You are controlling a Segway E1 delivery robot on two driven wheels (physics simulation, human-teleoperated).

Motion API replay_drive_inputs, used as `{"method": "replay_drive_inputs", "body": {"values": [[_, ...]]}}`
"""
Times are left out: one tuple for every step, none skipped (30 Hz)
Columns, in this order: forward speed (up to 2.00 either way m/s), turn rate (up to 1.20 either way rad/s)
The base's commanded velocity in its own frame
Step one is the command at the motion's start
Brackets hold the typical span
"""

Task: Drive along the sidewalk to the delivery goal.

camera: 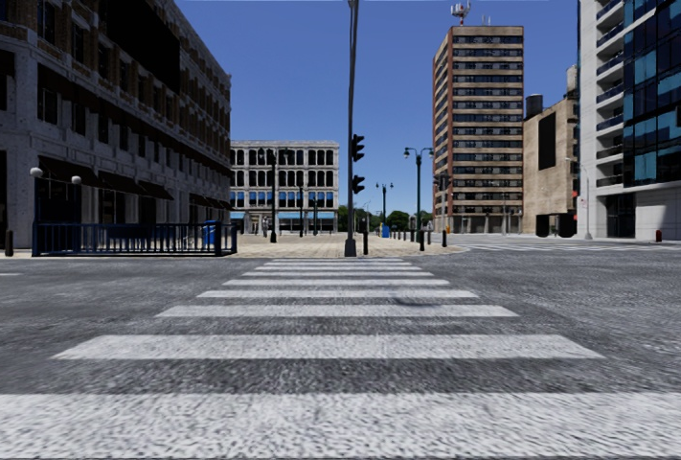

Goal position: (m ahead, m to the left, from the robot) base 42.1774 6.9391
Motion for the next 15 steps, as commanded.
{"method": "replay_drive_inputs", "body": {"values": [[1.92, 0.00], [1.93, 0.00], [1.93, 0.00], [1.93, 0.00], [1.93, 0.00], [1.93, 0.00], [1.93, 0.00], [1.93, 0.00], [1.93, 0.00], [1.93, 0.00], [1.95, 0.00], [2.00, 0.00], [2.00, 0.00], [2.00, 0.00], [2.00, 0.00]]}}
